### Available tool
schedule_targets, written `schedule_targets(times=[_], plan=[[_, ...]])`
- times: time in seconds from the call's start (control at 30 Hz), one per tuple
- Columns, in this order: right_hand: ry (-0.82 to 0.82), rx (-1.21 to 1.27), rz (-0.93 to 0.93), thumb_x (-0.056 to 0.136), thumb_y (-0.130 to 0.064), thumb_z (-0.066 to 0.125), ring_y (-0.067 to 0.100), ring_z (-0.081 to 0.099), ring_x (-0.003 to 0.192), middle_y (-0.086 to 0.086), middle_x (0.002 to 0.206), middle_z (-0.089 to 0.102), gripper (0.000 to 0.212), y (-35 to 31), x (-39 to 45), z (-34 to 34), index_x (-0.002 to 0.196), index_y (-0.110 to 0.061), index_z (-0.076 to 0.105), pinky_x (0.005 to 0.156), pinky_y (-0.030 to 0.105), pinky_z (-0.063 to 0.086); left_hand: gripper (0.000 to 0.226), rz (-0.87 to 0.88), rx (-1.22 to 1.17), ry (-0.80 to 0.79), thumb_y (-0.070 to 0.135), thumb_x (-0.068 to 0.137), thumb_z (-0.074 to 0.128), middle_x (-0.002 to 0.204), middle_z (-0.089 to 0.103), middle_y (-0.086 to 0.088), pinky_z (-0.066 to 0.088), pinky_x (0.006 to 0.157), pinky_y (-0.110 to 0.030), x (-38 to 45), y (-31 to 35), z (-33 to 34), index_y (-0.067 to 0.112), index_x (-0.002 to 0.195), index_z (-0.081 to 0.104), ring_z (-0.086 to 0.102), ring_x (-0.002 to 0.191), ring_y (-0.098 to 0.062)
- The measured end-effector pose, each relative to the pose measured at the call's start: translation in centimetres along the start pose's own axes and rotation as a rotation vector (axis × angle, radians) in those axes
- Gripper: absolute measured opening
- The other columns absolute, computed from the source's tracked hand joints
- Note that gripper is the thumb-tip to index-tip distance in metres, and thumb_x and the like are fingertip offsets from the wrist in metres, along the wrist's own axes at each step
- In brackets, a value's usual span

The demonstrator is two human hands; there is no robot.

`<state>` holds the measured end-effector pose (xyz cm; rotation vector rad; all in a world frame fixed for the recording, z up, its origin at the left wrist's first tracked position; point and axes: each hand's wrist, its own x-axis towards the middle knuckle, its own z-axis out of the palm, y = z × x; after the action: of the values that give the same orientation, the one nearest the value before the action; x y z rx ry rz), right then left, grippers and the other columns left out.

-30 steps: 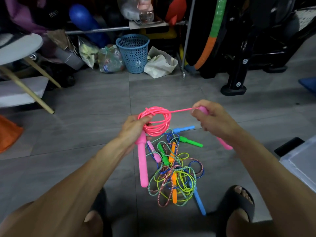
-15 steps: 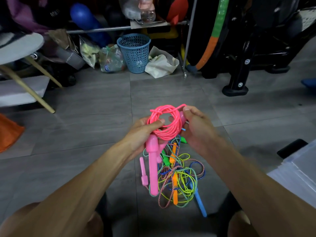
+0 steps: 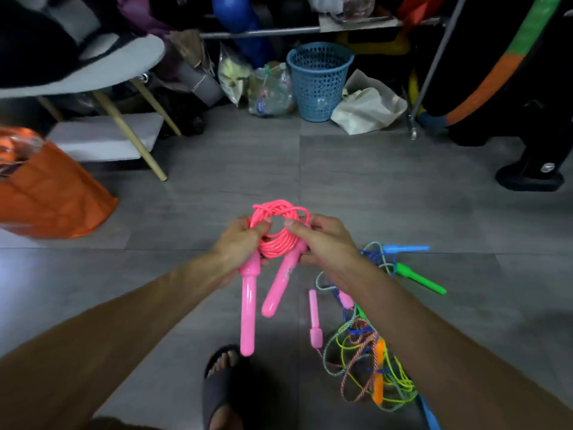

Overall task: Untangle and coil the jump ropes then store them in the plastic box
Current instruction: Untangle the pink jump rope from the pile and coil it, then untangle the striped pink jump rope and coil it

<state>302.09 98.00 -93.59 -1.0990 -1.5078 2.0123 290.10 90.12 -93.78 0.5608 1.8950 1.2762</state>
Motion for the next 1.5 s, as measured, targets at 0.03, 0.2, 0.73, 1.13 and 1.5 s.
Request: schedule_targets(times=[0.03, 0.2, 0.73, 1.13, 1.5], plan=[[0.006, 0.019, 0.014, 0.086, -0.013, 0.066, 0.009, 0.058, 0.048, 0.004, 0.062, 0.06, 0.008, 0.5, 1.4, 0.9, 0.081, -0.008, 0.061, 0.053, 0.03, 0.056, 0.015, 0.008, -0.027, -0.03, 0.015, 0.094, 0.055, 0.061, 0.058, -0.004, 0.047, 0.039, -0.02, 1.1, -0.3, -1.3, 0.01, 0.08, 0.059, 0.054, 0.045, -0.012], [0.041, 0.002, 0.035, 0.085, -0.009, 0.065, 0.014, 0.06, 0.052, 0.003, 0.06, 0.063, 0.012, 4.6, 10.4, 4.9, 0.074, -0.009, 0.062, 0.055, 0.037, 0.058, 0.024, 0.106, -0.138, -0.27, -0.004, 0.081, 0.063, 0.079, 0.068, 0.0, 0.048, 0.056, -0.018, 7.9, -4.7, -6.3, 0.006, 0.103, 0.063, 0.062, 0.064, -0.005], [-0.047, -0.857, 0.034, 0.089, -0.039, 0.059, 0.03, 0.065, 0.086, 0.018, 0.085, 0.071, 0.037, 23.0, 32.8, 17.7, 0.078, -0.006, 0.072, 0.061, 0.028, 0.037, 0.033, -0.15, 0.583, 0.358, 0.041, 0.092, 0.052, 0.101, 0.067, -0.014, 0.045, 0.078, -0.038, 25.4, -29.4, -11.6, 0.013, 0.108, 0.06, 0.06, 0.098, -0.035], [0.008, -1.081, -0.169, 0.086, -0.042, 0.059, 0.03, 0.058, 0.109, 0.014, 0.114, 0.064, 0.039, 20.1, 30.2, 13.6, 0.11, -0.011, 0.062, 0.089, 0.032, 0.044, 0.035, 0.05, 0.705, 0.296, 0.046, 0.091, 0.041, 0.105, 0.056, -0.002, 0.047, 0.077, -0.039, 17.8, -27.5, -10.3, 0.02, 0.111, 0.055, 0.053, 0.104, -0.025], [0.0, -1.25, -0.106, 0.087, -0.034, 0.06, 0.029, 0.057, 0.104, 0.011, 0.107, 0.062, 0.024, 22.1, 13.8, -5.4, 0.101, -0.014, 0.062, 0.09, 0.035, 0.043, 0.042, 0.139, 0.795, -0.058, 0.048, 0.09, 0.049, 0.121, 0.055, -0.001, 0.044, 0.087, -0.037, 7.5, -27.2, 6.3, 0.023, 0.124, 0.049, 0.052, 0.113, -0.025]])
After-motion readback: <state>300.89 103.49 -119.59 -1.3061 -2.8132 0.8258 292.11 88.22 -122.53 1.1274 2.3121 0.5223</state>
